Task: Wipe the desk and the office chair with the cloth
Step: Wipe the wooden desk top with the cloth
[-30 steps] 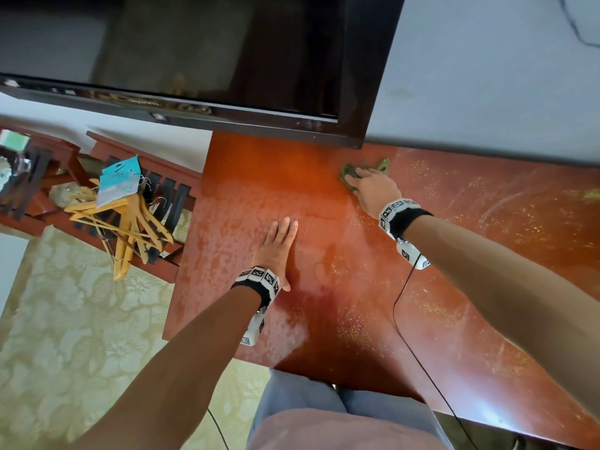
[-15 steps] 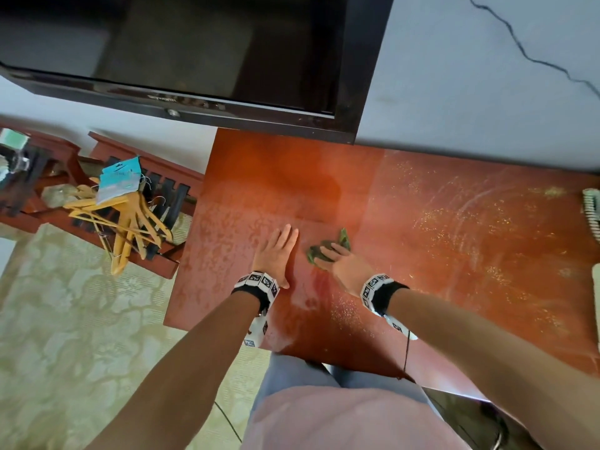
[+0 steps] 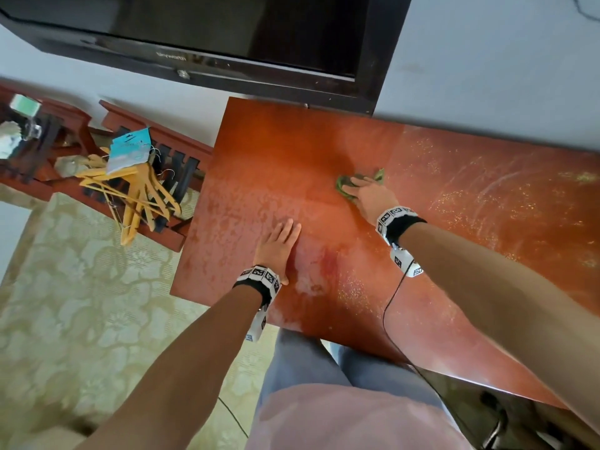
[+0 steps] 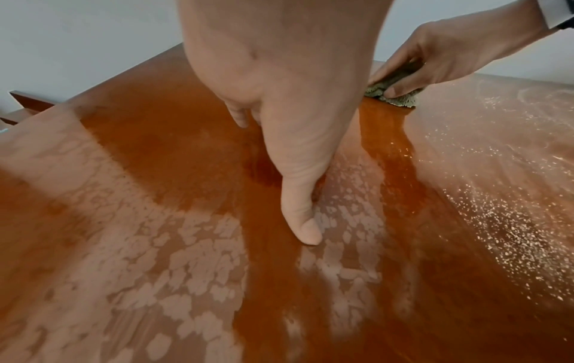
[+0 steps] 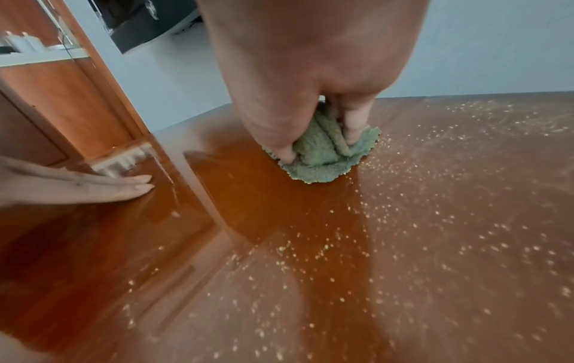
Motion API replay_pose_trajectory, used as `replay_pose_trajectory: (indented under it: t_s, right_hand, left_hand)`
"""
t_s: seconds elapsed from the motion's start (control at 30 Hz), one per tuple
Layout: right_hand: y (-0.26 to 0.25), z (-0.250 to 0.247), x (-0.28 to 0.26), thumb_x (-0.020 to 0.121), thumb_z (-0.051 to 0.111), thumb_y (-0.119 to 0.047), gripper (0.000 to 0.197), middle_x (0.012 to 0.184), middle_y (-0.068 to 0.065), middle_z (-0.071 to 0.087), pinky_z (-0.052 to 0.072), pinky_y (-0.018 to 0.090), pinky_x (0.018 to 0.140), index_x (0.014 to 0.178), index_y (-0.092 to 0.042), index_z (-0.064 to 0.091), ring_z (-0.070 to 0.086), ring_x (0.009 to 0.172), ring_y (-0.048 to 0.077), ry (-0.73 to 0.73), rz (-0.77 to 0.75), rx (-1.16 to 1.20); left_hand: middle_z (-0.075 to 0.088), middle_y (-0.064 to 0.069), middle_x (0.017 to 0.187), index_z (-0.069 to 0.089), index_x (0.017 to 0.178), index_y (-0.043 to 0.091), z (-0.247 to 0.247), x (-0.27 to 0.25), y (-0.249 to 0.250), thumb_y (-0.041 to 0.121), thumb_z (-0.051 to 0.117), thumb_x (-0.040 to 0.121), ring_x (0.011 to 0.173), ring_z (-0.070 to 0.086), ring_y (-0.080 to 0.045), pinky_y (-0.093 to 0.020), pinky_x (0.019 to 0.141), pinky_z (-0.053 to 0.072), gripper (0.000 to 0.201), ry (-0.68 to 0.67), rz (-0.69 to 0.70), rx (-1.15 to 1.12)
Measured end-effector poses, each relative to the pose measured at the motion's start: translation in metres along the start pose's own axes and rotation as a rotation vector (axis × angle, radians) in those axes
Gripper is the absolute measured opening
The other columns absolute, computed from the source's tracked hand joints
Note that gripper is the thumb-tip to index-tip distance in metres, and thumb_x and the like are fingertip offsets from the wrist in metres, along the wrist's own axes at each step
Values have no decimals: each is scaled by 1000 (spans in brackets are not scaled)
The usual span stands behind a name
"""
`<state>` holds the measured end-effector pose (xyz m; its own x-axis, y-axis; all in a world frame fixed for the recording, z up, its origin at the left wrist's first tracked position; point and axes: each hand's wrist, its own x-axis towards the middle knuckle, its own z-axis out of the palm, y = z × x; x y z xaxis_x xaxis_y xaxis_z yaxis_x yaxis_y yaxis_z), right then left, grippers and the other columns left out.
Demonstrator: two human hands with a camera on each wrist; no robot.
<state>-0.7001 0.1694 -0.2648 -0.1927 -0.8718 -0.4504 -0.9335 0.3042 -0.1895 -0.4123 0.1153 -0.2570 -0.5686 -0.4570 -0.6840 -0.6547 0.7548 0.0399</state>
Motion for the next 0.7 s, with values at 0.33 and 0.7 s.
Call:
replay_pose_trajectory:
  t_s: [0.33, 0.7]
  right_hand:
    - [-26, 35, -32, 102, 52, -5, 67, 168, -4, 28, 46, 57, 111, 157, -37, 34, 27, 154, 34, -4, 32, 1]
    - [-104, 109, -135, 99, 55, -1, 78, 171, -4, 15, 39, 55, 117, 162, -34, 23, 13, 158, 32, -161, -86, -23]
  left_hand:
    - [-26, -3, 170, -25, 160, 19, 2, -2, 4, 38, 98, 63, 159, -10, -28, -47, 128, 13, 158, -10, -13, 39]
    - [-14, -1, 173, -15, 163, 19, -3, -23, 11, 34, 94, 72, 158, 7, -36, -50, 126, 25, 143, 80, 32, 74]
